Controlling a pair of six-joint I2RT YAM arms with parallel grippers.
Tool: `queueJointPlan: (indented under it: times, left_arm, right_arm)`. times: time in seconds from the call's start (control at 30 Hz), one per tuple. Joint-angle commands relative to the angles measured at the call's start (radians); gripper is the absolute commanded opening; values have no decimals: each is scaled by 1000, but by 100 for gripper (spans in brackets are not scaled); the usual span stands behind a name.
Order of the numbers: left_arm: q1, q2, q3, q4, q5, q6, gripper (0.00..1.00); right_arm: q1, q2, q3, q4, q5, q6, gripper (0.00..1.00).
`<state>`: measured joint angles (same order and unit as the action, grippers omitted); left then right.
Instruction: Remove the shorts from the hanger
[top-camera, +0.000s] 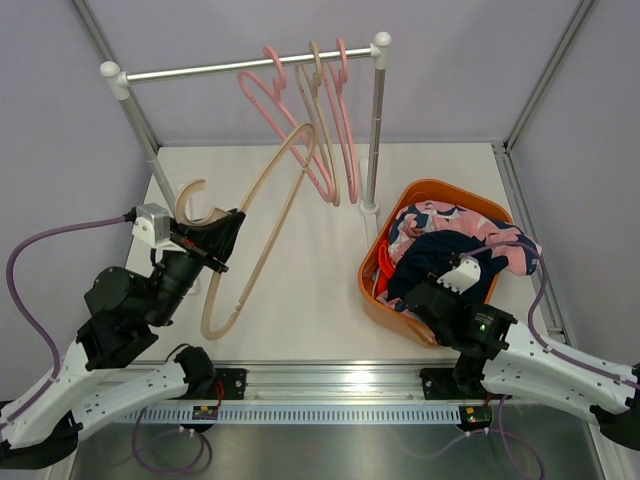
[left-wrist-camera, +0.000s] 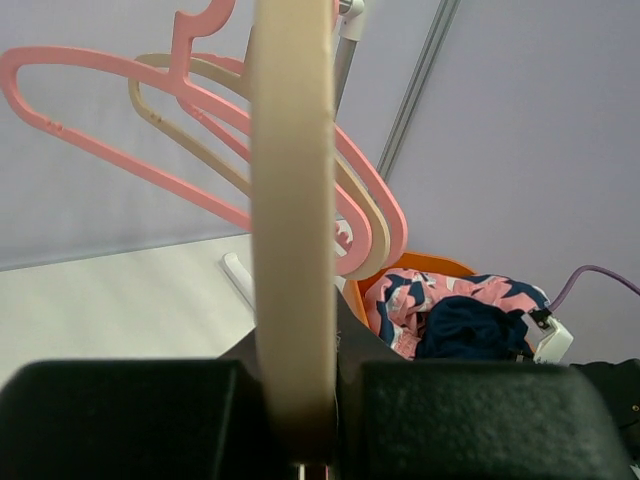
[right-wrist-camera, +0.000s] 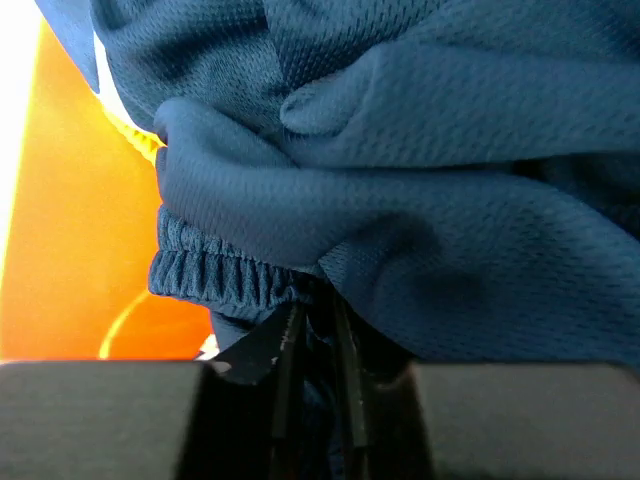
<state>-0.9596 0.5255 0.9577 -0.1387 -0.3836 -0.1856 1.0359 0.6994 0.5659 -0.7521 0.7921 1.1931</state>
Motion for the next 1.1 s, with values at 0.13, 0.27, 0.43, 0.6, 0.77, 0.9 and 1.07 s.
queueJointPlan:
  times: [0.13, 0.27, 0.43, 0.6, 0.77, 0.9, 1.07]
  left_arm:
    - [-4, 7, 59, 14, -60, -8, 0]
    - [-4, 16, 105, -27, -89, 3, 0]
    - [-4, 77, 252, -192, -214, -14, 0]
    - [-4, 168, 387, -355, -356, -17, 0]
    - [-4, 258, 490, -486, -469, -25, 0]
    - [-1, 356, 578, -559, -512, 1, 0]
    - [91, 501, 734, -624, -378, 8, 0]
  right_arm:
    - [0, -29, 135, -42, 55, 17, 39]
    - [0, -20, 288, -75, 93, -134, 56]
    - [1, -9, 406, -81, 96, -251, 73]
    - [0, -28, 465, -59, 84, -332, 76]
    - [0, -43, 482, 31, 39, -424, 78]
    - [0, -18, 497, 62, 30, -461, 81]
    - [0, 8, 525, 109, -42, -515, 83]
